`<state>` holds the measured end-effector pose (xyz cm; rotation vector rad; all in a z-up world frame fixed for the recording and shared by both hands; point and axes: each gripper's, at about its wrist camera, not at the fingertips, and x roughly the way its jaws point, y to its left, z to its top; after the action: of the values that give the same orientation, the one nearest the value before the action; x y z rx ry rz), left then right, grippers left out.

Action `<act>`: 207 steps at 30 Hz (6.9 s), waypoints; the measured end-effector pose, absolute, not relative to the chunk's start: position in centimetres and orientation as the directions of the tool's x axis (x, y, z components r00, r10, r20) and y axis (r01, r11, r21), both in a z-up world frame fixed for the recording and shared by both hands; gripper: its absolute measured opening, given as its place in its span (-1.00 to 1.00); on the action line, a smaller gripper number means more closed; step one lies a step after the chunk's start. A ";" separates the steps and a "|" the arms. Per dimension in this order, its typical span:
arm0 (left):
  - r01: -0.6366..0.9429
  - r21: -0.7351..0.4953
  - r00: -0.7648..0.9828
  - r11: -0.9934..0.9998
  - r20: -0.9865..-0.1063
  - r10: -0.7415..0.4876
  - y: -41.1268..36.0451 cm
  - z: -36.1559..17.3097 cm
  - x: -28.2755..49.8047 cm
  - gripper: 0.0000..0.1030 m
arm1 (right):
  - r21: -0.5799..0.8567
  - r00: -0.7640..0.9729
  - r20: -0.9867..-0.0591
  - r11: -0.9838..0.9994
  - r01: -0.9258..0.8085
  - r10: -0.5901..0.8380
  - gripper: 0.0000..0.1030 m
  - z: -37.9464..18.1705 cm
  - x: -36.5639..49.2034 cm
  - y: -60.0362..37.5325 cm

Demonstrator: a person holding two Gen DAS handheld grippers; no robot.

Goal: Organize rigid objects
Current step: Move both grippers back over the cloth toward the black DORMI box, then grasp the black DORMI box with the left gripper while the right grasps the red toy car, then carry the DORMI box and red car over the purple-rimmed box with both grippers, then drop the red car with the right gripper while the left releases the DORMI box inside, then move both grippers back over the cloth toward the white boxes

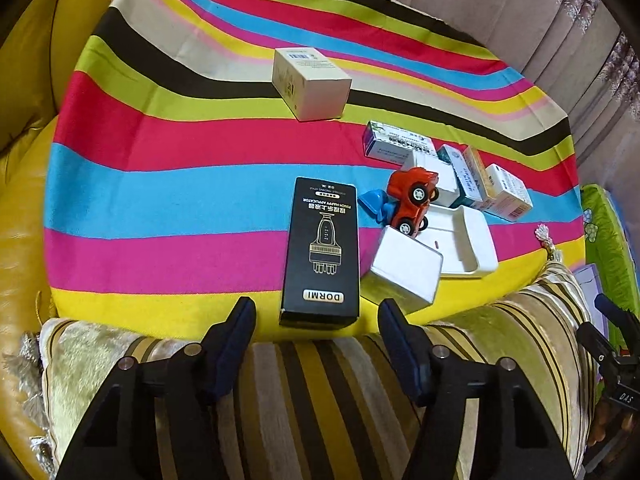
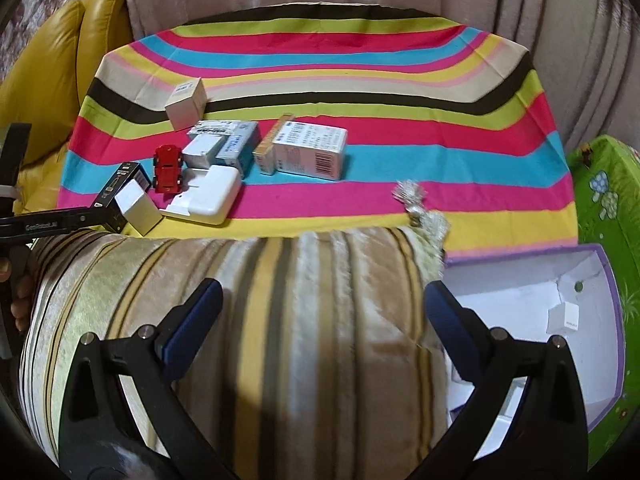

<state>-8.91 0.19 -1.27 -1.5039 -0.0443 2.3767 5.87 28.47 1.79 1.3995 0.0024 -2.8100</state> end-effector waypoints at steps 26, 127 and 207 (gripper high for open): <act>-0.255 -0.262 -0.387 -0.931 -0.855 0.346 0.2 -2.2 -9.4 -0.14 | -0.039 -0.531 -0.847 -0.994 0.103 -0.022 0.97 0.3 -2.6 20.3; -0.525 -0.382 -0.428 -0.761 -0.654 0.624 13.5 4.4 3.3 -0.20 | 0.287 -0.656 -0.754 -0.919 -0.272 -0.041 -0.24 2.9 10.2 41.6; -0.289 -0.492 -0.459 -0.821 -0.682 0.570 6.7 1.8 -0.1 0.08 | 0.048 -0.484 -0.868 -0.950 -0.308 0.114 0.65 -3.0 9.5 44.5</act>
<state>-0.07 6.69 1.80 -1.2295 -0.4208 2.2804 9.52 44.52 -3.03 1.6821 -0.3374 -2.9223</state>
